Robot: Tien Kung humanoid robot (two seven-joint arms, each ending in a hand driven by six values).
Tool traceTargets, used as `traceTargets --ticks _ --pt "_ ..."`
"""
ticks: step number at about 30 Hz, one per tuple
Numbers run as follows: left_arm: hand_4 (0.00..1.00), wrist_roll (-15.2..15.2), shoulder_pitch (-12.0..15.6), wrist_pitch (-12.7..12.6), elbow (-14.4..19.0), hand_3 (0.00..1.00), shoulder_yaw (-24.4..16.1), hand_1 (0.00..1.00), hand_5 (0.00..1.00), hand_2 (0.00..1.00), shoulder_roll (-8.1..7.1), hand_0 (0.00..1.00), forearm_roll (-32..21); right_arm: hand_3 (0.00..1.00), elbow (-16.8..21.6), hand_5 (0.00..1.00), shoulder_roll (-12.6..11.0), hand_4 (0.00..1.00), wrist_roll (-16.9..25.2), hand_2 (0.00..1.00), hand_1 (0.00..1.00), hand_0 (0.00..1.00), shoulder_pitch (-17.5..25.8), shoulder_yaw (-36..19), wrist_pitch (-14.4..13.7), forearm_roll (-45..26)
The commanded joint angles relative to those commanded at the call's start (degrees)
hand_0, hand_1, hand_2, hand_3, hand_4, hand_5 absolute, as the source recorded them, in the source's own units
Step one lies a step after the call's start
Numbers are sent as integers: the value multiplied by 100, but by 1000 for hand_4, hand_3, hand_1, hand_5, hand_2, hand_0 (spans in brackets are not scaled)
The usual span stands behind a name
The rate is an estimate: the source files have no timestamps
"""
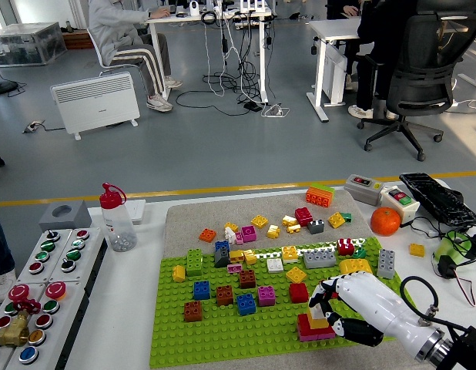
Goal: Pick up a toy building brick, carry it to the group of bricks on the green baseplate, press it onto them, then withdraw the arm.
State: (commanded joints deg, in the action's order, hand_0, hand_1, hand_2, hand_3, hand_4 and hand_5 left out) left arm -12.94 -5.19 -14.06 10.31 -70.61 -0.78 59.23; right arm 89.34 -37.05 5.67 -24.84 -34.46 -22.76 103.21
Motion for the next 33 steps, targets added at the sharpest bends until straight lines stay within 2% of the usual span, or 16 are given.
traceTargets --ticks 33 --pt "241 9 -23 0 0 428 -2 611 998 566 3 665 -10 541 8 108 11 255 8 548 511 413 36 37 -19 -13"
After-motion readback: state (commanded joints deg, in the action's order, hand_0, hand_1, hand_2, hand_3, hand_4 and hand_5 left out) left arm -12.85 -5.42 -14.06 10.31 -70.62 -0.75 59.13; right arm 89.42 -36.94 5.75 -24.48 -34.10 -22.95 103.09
